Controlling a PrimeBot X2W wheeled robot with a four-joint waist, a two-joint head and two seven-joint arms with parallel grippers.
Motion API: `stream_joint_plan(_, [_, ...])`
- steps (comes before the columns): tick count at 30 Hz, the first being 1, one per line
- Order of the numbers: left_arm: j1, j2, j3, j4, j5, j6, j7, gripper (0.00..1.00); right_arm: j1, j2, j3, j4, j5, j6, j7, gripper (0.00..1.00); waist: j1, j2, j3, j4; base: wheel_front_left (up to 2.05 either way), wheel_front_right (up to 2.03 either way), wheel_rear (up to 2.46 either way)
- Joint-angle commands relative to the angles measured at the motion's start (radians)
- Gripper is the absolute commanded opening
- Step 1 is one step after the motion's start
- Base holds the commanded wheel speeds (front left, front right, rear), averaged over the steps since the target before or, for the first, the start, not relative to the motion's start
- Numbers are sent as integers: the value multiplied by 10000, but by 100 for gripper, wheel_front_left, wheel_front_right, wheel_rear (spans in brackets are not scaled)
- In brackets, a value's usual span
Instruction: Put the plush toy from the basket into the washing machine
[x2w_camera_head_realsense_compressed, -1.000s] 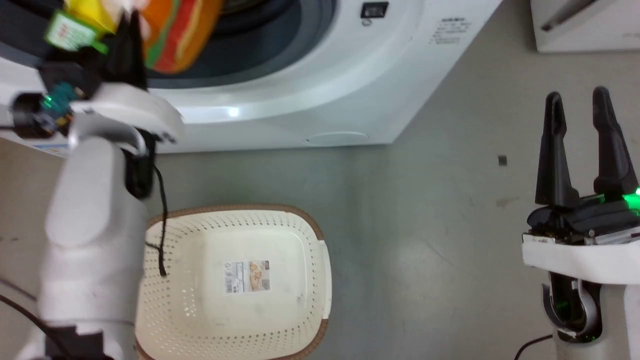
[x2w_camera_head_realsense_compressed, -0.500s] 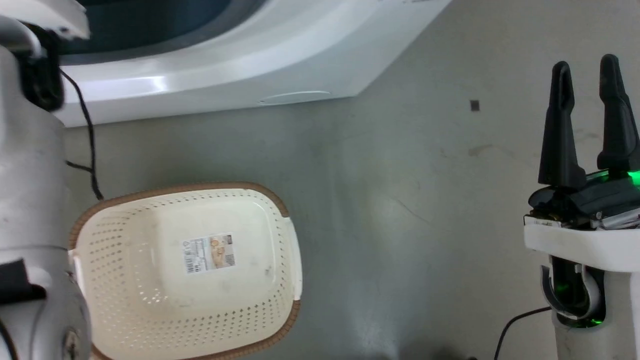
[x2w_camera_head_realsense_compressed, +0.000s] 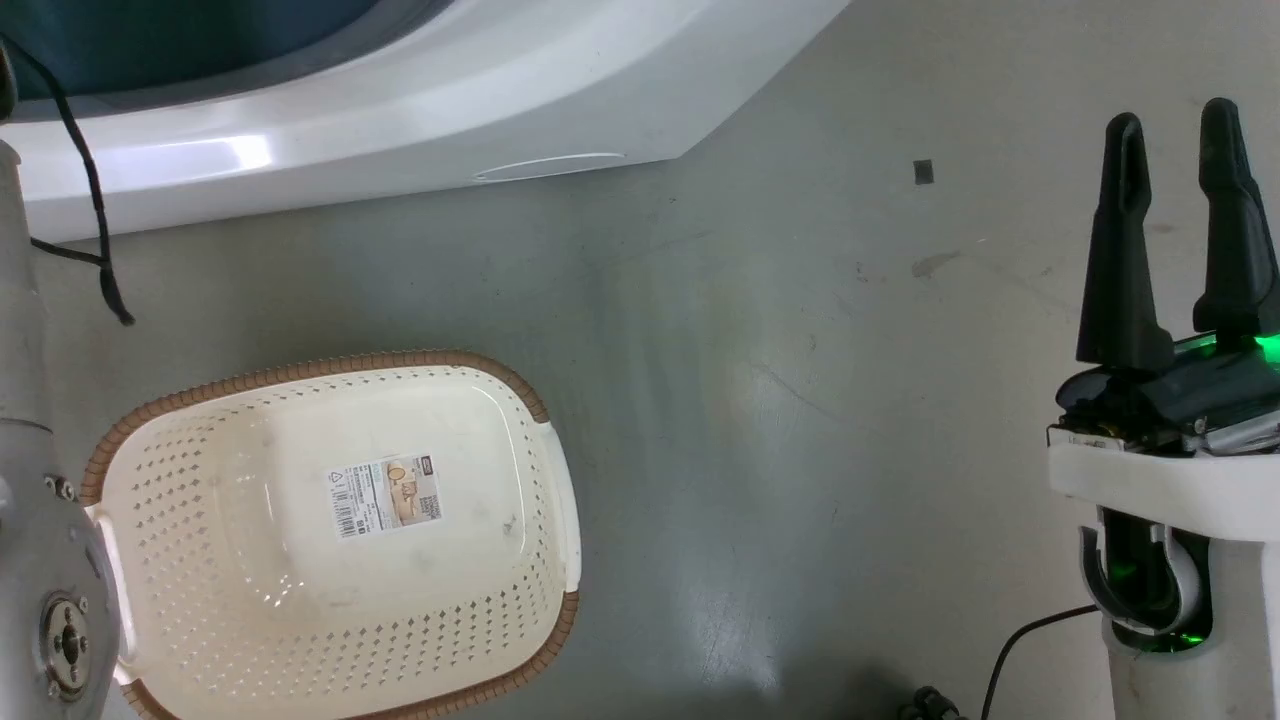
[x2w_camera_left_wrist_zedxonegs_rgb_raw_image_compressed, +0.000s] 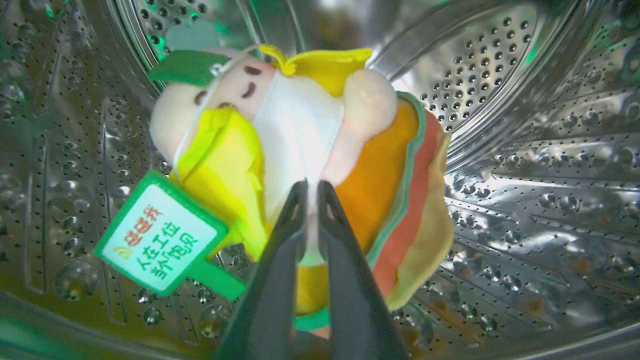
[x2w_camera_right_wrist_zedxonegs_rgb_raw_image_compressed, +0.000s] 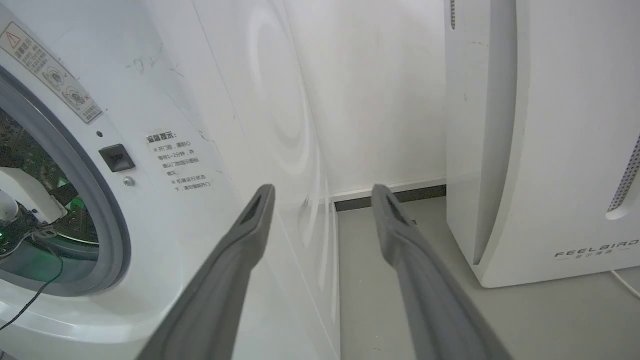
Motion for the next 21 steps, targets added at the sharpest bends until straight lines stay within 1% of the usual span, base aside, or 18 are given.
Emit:
stream_joint_plan(1, [-126,31,-87,183,84,-48,-55,100,-175,-4,-3,34,-20,-7,-44,100,-2,0,-30,41,0,0,0])
stream_joint_plan(9, [480,-220,-160,196,100,-118,-55,100,-158,-4,-2,243,-131,-7,-44,100,-2,0,-378,247,0,0,0])
stream_joint_plan(15, [1449,-688,-314,-87,203,-72,-55,100,-7,-4,-60,362,-314,-7,-44,100,-2,0,-1025,606,0,0,0])
stream_joint_plan(21, [2712,-1164,-79,-771,8,-37,-55,100,256,-4,-129,510,-595,-7,-44,100,-2,0,-1863,959,0,0,0])
